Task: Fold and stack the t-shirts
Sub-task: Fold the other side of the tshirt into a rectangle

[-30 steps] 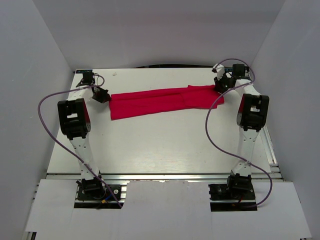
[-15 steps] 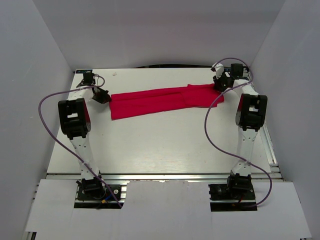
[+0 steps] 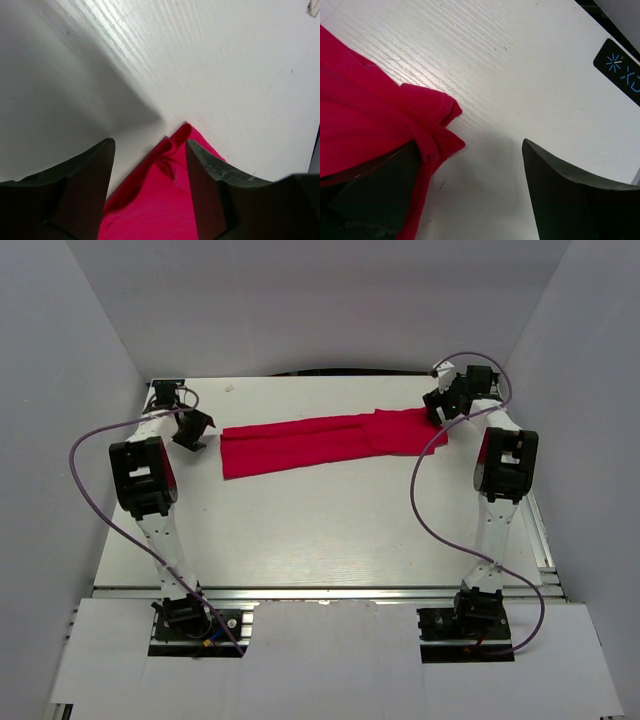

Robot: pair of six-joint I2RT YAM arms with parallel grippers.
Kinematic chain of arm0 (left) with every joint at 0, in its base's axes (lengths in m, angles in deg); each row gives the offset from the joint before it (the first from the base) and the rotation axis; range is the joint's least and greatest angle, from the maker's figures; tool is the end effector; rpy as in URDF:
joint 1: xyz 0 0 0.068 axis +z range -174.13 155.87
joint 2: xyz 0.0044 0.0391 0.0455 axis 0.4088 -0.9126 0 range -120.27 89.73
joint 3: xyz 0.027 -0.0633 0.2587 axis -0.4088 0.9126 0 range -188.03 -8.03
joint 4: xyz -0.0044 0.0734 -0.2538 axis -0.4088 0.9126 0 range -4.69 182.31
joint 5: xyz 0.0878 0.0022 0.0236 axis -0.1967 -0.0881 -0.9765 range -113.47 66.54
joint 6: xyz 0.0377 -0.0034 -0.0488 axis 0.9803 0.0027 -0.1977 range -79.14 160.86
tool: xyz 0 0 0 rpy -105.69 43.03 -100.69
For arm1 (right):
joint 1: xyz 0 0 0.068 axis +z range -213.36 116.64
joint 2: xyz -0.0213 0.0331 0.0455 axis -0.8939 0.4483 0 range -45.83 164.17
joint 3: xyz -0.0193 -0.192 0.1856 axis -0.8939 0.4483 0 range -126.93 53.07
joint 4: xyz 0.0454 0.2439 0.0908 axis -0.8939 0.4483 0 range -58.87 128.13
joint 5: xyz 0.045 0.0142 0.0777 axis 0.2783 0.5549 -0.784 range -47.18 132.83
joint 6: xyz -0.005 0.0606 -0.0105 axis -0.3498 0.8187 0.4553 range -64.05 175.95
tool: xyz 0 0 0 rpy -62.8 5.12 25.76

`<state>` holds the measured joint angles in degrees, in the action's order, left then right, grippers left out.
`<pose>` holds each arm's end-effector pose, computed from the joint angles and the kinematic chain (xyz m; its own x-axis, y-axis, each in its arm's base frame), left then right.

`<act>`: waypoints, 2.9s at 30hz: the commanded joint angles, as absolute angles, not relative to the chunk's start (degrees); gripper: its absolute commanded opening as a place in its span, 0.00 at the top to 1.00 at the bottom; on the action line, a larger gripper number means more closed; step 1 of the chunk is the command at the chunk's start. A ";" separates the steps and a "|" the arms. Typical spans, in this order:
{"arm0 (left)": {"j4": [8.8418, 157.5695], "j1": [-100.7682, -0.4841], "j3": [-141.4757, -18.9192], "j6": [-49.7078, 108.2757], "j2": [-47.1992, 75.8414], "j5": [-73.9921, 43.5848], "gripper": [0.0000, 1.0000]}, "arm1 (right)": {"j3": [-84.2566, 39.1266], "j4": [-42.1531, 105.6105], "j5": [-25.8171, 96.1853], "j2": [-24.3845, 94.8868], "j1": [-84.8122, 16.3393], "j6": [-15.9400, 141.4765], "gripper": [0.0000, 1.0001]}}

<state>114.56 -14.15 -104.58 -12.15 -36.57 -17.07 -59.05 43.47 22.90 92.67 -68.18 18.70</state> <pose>0.4738 0.0781 0.1479 -0.4155 -0.8791 -0.2336 -0.7439 0.4762 -0.4689 0.5539 -0.0308 0.1549 -0.3835 -0.5389 -0.7500 -0.5254 0.7952 -0.3027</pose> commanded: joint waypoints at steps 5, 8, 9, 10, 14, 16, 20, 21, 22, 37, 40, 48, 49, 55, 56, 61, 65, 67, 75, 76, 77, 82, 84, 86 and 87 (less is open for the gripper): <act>114.67 -12.53 -107.87 -9.85 -30.25 -17.40 0.28 | -57.67 42.99 19.81 83.03 -69.95 20.45 0.11; 114.14 -11.91 -107.96 -7.58 -27.79 -16.09 0.26 | -57.67 49.03 12.53 79.87 -70.04 14.75 0.11; 113.35 -11.91 -107.44 -6.78 -26.22 -15.56 0.25 | -57.06 51.32 7.72 79.24 -70.13 8.99 0.11; 113.00 -11.74 -107.08 -5.90 -25.33 -14.08 0.24 | -56.71 54.31 4.71 78.72 -70.04 4.84 0.11; 110.28 -11.47 -102.44 -2.29 -20.59 -9.41 0.20 | -54.69 76.25 -3.67 76.61 -69.78 -18.01 0.12; 107.99 -11.56 -98.23 -1.85 -17.78 -5.65 0.19 | -52.76 81.73 -4.02 76.25 -69.52 -28.18 0.15; 103.08 -11.56 -90.40 -1.76 -12.76 0.33 0.15 | -52.75 88.17 -2.79 77.82 -69.34 -30.55 0.26; 102.45 -11.47 -88.90 -1.59 -11.71 1.05 0.14 | -53.36 88.09 -2.62 78.44 -69.43 -28.44 0.32; 102.10 -11.56 -86.45 -1.41 -9.70 1.49 0.14 | -54.50 87.83 -2.53 79.23 -69.43 -23.81 0.35; 100.87 -11.56 -72.99 -1.06 2.53 6.94 0.13 | -55.64 74.55 1.78 80.11 -69.43 3.63 0.34; 100.78 -11.56 -70.61 -1.41 4.38 7.21 0.13 | -57.06 70.08 3.88 80.38 -69.60 14.71 0.11; 100.60 -11.47 -67.18 -2.47 7.28 7.47 0.13 | -58.91 66.82 9.33 81.88 -69.60 29.67 0.11; 100.60 -11.56 -66.74 -2.73 7.37 7.47 0.13 | -58.12 66.29 10.56 81.70 -69.60 30.63 0.11; 100.08 -11.56 -65.60 -3.26 8.08 7.82 0.13 | -57.76 65.24 15.40 82.31 -69.60 31.78 0.11; 99.90 -11.56 -65.42 -3.34 8.16 7.91 0.13 | -58.20 65.06 15.75 82.49 -69.52 31.96 0.11; 99.99 -11.56 -65.33 -3.43 8.25 8.09 0.13 | -57.85 71.61 4.54 79.86 -69.78 17.07 0.11; 99.99 -11.56 -65.07 -3.43 8.34 8.26 0.13 | -50.57 79.70 -5.50 74.06 -69.34 -12.36 0.12; 99.81 -11.47 -64.89 -3.43 8.34 8.44 0.13 | -46.87 82.97 -3.94 72.47 -68.73 -27.01 0.12; 99.72 -11.47 -64.45 -3.70 8.43 8.79 0.13 | -53.62 83.37 -1.21 77.30 -68.29 -21.60 0.31; 99.72 -11.56 -64.37 -3.61 8.43 8.88 0.13 | -55.11 81.60 -1.03 77.65 -68.46 -17.56 0.32; 99.64 -11.56 -64.45 -3.61 8.43 8.88 0.13 | -55.65 79.67 -0.42 77.92 -68.72 -8.74 0.30; 99.37 -11.56 -64.37 -3.61 8.25 9.23 0.13 | -53.64 71.34 0.89 76.52 -69.25 3.81 0.21; 99.20 -11.56 -64.37 -3.87 8.16 9.58 0.13 | -49.77 65.53 4.31 74.85 -69.51 14.08 0.16; 98.93 -11.56 -63.93 -4.22 8.16 9.84 0.13 | -51.41 62.68 8.10 76.33 -70.22 23.03 0.11; 98.67 -11.47 -63.84 -4.31 8.25 10.02 0.13 | -52.65 63.73 8.54 77.21 -70.31 24.56 0.11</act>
<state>99.96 -11.70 -64.71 -4.00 5.11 8.44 -50.96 69.61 4.74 77.80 -69.41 9.45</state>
